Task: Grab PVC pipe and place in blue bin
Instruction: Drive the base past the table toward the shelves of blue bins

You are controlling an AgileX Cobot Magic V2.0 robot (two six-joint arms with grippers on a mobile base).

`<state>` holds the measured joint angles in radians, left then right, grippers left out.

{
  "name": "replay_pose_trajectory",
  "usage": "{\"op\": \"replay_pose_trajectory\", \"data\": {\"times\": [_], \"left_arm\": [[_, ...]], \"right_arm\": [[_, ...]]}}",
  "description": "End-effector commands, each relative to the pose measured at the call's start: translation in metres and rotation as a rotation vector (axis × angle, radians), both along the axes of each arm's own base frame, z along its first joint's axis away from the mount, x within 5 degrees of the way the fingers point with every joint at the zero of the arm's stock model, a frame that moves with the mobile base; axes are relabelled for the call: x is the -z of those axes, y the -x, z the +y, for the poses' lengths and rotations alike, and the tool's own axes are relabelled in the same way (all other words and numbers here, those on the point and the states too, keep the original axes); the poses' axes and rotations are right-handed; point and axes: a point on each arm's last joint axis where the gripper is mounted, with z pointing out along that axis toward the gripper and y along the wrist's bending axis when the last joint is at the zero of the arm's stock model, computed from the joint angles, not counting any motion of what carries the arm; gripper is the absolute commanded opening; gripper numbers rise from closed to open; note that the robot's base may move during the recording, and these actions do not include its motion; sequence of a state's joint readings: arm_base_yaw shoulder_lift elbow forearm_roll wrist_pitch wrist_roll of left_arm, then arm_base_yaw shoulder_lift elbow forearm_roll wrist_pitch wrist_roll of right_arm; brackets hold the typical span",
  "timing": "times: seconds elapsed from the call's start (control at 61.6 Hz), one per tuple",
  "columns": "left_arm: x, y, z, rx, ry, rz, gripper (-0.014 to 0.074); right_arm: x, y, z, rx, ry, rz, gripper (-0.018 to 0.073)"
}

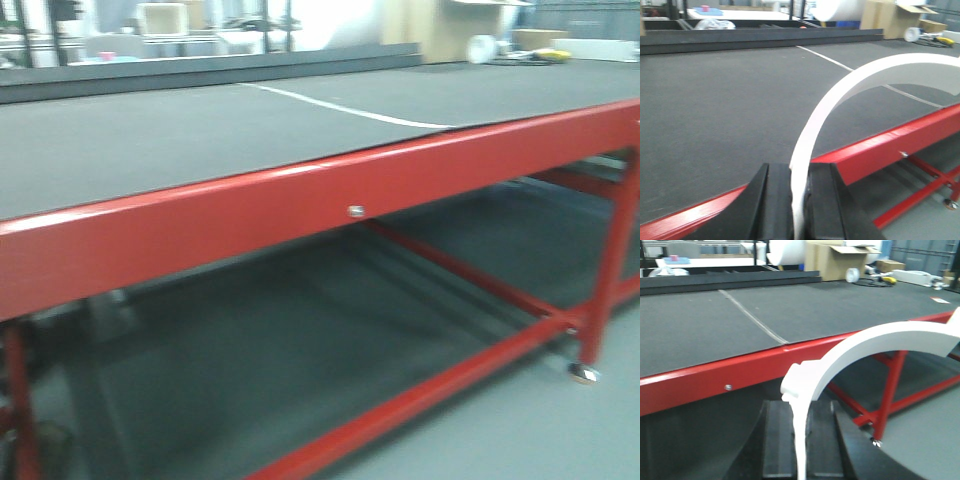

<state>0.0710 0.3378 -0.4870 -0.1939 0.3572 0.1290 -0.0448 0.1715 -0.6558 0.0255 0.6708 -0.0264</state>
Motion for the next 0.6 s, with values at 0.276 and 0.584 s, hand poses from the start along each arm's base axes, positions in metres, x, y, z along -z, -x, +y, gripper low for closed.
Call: {"op": "replay_pose_trajectory", "data": {"times": [0.276,0.584], "left_arm": [[-0.0027,0.0003,0.0005,-0.007,0.004,-0.026,-0.0111],[-0.0027,0.0003,0.0005,-0.007,0.004,-0.026,-0.0111]], "right_arm": [[-0.0024,0.0005,-0.0001,0.002,0.0,-0.029,-0.0169],[-0.0024,0.0005,-0.0001,0.002,0.0,-0.029,-0.0169]]}}
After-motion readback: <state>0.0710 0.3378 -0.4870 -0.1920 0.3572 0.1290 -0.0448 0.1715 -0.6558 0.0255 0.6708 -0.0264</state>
